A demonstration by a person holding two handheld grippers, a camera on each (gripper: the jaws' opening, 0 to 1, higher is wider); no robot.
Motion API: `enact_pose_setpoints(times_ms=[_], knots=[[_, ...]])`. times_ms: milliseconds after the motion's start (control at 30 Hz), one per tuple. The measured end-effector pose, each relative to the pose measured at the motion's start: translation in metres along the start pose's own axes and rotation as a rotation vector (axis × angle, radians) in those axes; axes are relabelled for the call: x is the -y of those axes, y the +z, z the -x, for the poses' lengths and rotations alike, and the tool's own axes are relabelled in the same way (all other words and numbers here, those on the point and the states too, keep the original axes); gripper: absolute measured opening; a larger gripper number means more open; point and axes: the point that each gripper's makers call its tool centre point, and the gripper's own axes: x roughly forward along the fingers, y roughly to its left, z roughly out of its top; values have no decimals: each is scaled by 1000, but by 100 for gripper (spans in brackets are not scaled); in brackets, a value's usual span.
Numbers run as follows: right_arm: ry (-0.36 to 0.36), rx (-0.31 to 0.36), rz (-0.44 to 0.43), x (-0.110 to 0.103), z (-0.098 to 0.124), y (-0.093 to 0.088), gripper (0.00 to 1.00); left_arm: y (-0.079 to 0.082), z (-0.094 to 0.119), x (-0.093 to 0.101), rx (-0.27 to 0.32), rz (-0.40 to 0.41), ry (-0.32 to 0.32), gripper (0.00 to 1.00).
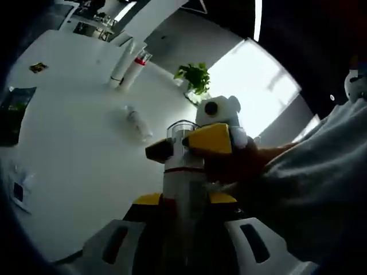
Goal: Arrange the skincare products in the storage area until every visible bottle or jar stands upright without overlapping.
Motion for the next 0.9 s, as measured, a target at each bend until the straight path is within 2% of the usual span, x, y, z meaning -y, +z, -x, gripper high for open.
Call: enact_pose_setpoints(times_ms=[200,300,500,567,600,633,700,733,833,867,900], knots=[[-46,7,-43,11,0,-1,16,1,-1,-11,-2,-58,92,24],[-58,-14,-60,14,-2,-7,16,2,-1,-14,3,-72,114,24],[-76,-36,-72,18,-1,-12,15,-4,-4,-18,-37,-114,154,24],[-61,-53,-31,14,0,-13,14,-5,-4,-15,-39,-97,124,24],[-50,-56,33,10,1,-11,14,-4,-4,-14,-34,-98,112,24],[-35,-62,55,5,0,-10,14,-4,-6,-8,-26,-87,74,24],[-19,-63,109,-1,0,-9,14,-3,-5,-5,-20,-69,42,24],[-2,-65,105,-5,0,-10,14,-2,-5,2,-11,-54,-7,25],[66,-56,71,-18,0,-8,14,2,0,14,6,17,-97,24],[88,-51,47,-23,0,-7,14,7,3,23,30,35,-162,24],[127,-34,42,-30,1,-3,13,11,5,26,56,44,-187,24]])
